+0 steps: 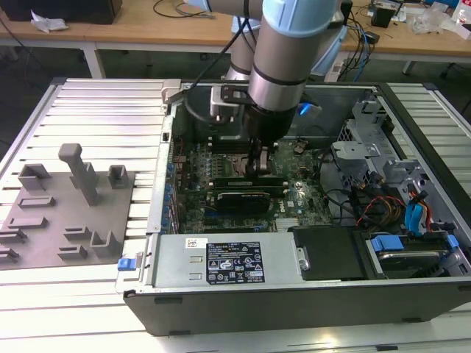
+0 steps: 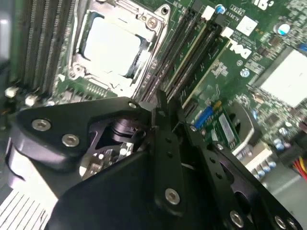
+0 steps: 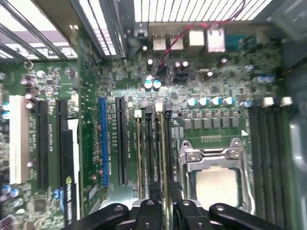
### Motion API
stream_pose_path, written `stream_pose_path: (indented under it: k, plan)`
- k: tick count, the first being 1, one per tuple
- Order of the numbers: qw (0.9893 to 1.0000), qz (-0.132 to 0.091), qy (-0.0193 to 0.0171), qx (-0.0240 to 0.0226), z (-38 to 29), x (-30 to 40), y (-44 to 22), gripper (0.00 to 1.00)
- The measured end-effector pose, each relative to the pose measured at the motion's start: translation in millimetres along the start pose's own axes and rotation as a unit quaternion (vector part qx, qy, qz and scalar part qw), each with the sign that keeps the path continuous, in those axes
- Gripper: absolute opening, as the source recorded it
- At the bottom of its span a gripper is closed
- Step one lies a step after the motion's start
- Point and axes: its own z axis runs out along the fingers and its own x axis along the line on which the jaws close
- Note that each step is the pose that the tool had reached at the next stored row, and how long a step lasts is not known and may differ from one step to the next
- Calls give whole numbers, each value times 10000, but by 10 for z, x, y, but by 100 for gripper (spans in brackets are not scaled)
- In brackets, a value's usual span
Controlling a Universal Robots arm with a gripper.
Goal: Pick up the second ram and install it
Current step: 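Insert the second ram into the second slot, then press down the second ram until it locks into place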
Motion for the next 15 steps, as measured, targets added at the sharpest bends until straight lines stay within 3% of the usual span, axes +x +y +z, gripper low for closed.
stream_pose_path:
  k: [3,12,13,15]
  plan:
    - [10000,1,29,11,-211,-63,20,11]
    - [10000,1,31,11,-221,-65,1,11]
    - [10000,2,38,10,-218,-67,-48,11]
    - [10000,2,47,-9,-137,-76,-287,11]
